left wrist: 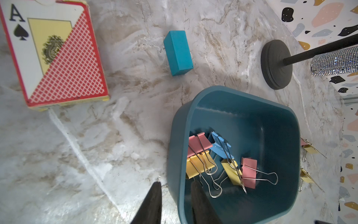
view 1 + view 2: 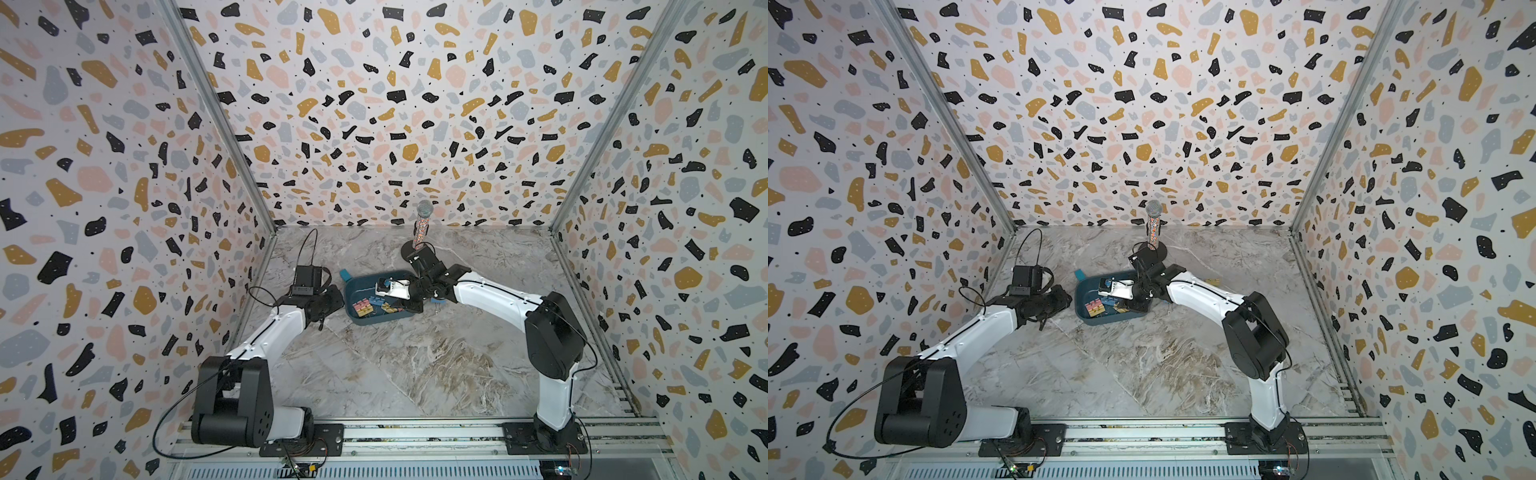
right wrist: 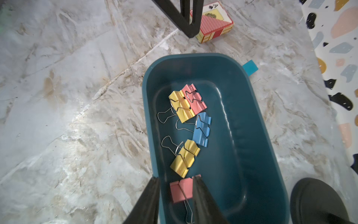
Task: Take out the binder clips from the storage box
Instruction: Pick up the binder clip from the storage box.
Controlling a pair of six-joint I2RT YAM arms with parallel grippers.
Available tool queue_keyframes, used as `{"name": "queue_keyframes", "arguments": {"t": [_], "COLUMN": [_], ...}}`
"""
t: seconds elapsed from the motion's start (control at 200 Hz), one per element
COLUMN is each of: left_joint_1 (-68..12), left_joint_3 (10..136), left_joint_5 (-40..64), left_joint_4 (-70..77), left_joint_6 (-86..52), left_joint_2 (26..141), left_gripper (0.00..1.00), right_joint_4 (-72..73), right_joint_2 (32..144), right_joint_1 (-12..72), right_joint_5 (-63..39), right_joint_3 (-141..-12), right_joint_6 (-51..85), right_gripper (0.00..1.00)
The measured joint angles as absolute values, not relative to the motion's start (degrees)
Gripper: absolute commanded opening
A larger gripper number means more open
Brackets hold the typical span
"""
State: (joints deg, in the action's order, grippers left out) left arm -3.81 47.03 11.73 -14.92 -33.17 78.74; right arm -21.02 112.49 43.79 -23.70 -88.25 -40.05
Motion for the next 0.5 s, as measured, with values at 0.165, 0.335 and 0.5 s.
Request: {"name": "queue_keyframes", "arguments": {"t": [0.165,0.335,0.5], "left_joint_1": [-3.81,-3.81,-3.81], "left_joint_3": [47.03,47.03,47.05], "left_joint_5": [11.7,11.7,11.73], "left_joint_4": [-14.94,-14.96,-14.96], "left_joint_6": [-33.08,-33.04,-33.04], "left_joint_2": [78.74,78.74,78.74], "left_gripper": [0.3,0.3,0.3], "right_joint_4": [-20.91,-20.43,-20.01], "right_joint_2": [117.84,121.6,123.42], "right_joint_1": [44.75,45.52,45.98], "right_joint_5": [-21.23,-19.51,-19.25], "right_joint_3": [-92.95,-97.06,-98.78], "right_joint_6": [-39.09,-38.0,-37.19], "right_gripper": [0.32,0.32,0.32]}}
